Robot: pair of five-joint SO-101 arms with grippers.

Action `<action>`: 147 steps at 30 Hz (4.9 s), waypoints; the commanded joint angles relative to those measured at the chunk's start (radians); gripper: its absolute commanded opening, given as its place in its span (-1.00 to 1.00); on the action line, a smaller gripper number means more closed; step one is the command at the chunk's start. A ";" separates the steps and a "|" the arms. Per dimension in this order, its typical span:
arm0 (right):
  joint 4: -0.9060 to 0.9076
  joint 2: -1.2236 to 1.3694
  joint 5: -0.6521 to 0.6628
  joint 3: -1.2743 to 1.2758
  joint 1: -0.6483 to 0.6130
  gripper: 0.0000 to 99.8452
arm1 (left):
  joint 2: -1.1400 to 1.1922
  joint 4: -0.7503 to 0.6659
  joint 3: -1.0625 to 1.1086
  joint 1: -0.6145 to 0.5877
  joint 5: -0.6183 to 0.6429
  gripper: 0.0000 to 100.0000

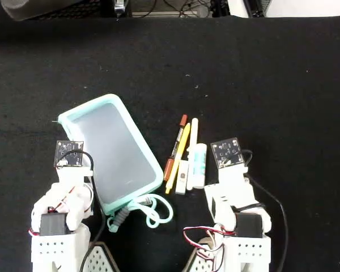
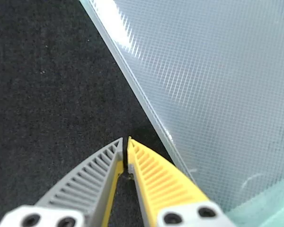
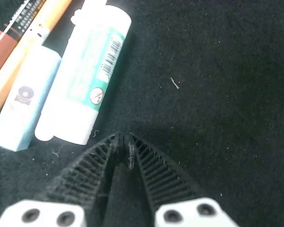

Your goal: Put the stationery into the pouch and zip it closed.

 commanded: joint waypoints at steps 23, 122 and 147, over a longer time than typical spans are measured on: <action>0.002 -0.068 -0.002 0.002 0.006 -0.97 | -0.003 0.002 0.013 0.012 0.005 -0.94; -0.298 -0.068 -0.003 -0.027 -0.939 -0.68 | -0.003 0.002 0.013 0.019 0.006 -0.93; -0.210 -0.056 -0.005 0.002 -1.283 -0.68 | -0.003 0.002 0.013 0.019 0.006 -0.93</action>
